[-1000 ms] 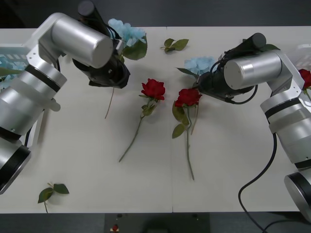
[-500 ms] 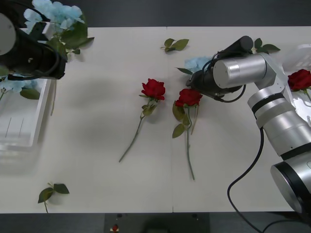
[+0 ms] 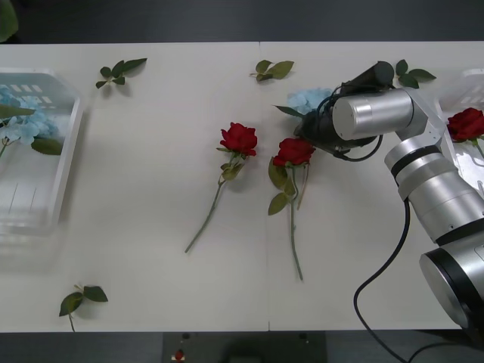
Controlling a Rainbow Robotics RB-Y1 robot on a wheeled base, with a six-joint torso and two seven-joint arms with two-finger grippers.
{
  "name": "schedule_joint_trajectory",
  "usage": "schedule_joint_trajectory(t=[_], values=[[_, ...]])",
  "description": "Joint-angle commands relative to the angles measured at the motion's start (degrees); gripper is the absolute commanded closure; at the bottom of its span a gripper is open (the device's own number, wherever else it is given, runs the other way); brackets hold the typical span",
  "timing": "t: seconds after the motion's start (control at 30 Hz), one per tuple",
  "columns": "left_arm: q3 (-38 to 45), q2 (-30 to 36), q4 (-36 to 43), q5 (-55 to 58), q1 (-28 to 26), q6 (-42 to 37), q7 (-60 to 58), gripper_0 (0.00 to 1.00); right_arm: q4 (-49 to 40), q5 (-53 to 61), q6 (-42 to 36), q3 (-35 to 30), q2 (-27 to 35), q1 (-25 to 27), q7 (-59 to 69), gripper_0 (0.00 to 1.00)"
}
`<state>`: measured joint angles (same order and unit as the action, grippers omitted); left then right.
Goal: Put the red flowers into the right box and the blue flowers into the left box
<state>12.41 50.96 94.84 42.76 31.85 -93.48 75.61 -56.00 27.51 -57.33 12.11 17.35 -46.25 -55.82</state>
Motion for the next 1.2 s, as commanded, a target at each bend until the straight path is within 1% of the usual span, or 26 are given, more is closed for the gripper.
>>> schedule_joint_trajectory(t=[0.03,0.07,0.17,0.33,0.4,0.5,0.6,0.63,0.83,0.87,0.93,1.1,1.13,1.17,1.2], values=[[1.6,3.7,-0.7,-2.0,-2.2,2.0,1.7,1.0,0.0,-0.3,1.1,0.5,-0.8,-2.0,-1.1,0.16],[1.6,4.3,-1.0,-3.8,-3.4,3.6,1.7,1.0,0.2,-0.3,1.5,0.5,-0.9,-2.1,-1.2,0.2],[1.4,4.5,-1.3,-8.0,-5.1,7.1,2.2,1.0,0.9,-0.2,2.5,0.5,-1.2,-2.1,-1.4,0.26],[-2.0,4.5,-7.6,-10.7,-5.6,13.8,2.4,1.0,2.5,-0.3,4.6,0.6,-1.6,-2.2,-1.8,0.28],[-3.6,4.5,-10.4,-10.7,-5.5,15.6,2.7,1.0,2.5,-0.3,4.6,0.6,-1.7,-2.2,-2.0,0.31],[-6.3,4.5,-13.0,-10.5,-5.5,17.0,3.1,1.0,2.5,-0.3,4.6,0.6,-1.7,-2.1,-2.1,0.45],[-9.2,4.5,-13.7,-10.2,-5.6,17.0,3.6,1.0,2.5,-0.3,4.6,0.6,-1.7,-2.2,-2.2,0.64],[-10.0,4.5,-13.9,-10.0,-5.6,17.0,3.7,1.0,2.5,-0.3,4.6,0.6,-1.7,-2.2,-2.3,0.68],[-11.6,3.7,-17.5,-8.0,-5.5,17.3,4.1,1.0,2.5,-0.3,4.6,0.6,-1.6,-2.2,-2.5,0.9],[-11.6,3.6,-17.5,-8.1,-5.5,17.3,4.1,1.0,2.5,-0.3,4.6,0.6,-1.6,-2.1,-2.5,0.91],[-11.6,3.6,-17.5,-8.5,-5.6,17.3,4.3,1.0,2.5,-0.1,4.6,0.3,-1.6,-2.1,-2.6,1.0],[-11.6,3.6,-17.6,-9.8,-5.6,17.9,4.6,0.99,2.5,0.1,4.7,0.1,-1.4,-2.2,-3.2,1.0],[-11.6,3.6,-17.6,-10.1,-5.5,18.2,4.6,0.83,2.4,0.2,4.7,0.0,-1.3,-2.2,-3.3,1.0],[-11.6,3.6,-17.6,-10.2,-5.6,18.4,4.6,0.74,2.5,0.3,4.7,0.0,-1.2,-2.2,-3.4,1.0],[-11.6,3.6,-17.5,-10.5,-5.6,18.5,4.7,0.56,2.5,0.4,4.7,-0.2,-1.1,-2.2,-3.5,1.0]])
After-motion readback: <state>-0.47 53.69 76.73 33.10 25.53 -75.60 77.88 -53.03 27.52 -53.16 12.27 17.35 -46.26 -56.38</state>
